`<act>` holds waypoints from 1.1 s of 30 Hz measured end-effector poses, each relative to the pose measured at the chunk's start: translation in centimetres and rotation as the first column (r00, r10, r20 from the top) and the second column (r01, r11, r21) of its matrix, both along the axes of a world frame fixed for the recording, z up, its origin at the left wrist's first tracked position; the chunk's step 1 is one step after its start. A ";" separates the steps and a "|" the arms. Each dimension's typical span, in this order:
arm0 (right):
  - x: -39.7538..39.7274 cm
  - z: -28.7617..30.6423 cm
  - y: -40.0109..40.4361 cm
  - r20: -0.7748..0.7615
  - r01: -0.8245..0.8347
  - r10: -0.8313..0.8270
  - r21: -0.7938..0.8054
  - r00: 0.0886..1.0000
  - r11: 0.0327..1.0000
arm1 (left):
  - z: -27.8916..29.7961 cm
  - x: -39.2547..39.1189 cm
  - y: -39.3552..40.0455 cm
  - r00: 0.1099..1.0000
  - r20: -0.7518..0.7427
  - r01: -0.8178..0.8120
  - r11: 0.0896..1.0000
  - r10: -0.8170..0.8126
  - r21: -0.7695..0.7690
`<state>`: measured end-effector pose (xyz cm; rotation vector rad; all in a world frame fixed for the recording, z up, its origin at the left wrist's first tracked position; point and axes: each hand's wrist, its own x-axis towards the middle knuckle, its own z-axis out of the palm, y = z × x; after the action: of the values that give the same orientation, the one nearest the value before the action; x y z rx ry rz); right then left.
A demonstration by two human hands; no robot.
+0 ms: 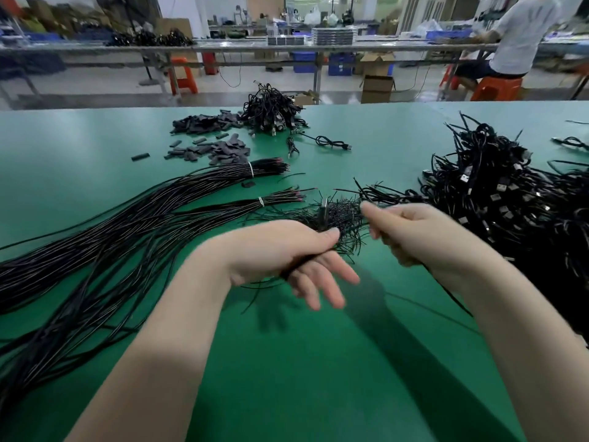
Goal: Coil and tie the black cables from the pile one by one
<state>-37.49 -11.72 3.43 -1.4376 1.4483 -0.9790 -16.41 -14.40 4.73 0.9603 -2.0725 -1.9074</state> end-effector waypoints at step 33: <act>4.2 -2.0 0.6 0.038 -0.232 0.232 -0.006 0.972 0.973 | 0.0 -2.6 -0.2 0.573 -0.594 -0.449 0.822 0.565 0.350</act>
<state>-33.30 -11.10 1.45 -1.5411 1.2187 -0.8563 -18.97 -14.64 4.78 0.6297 -1.0708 -1.7370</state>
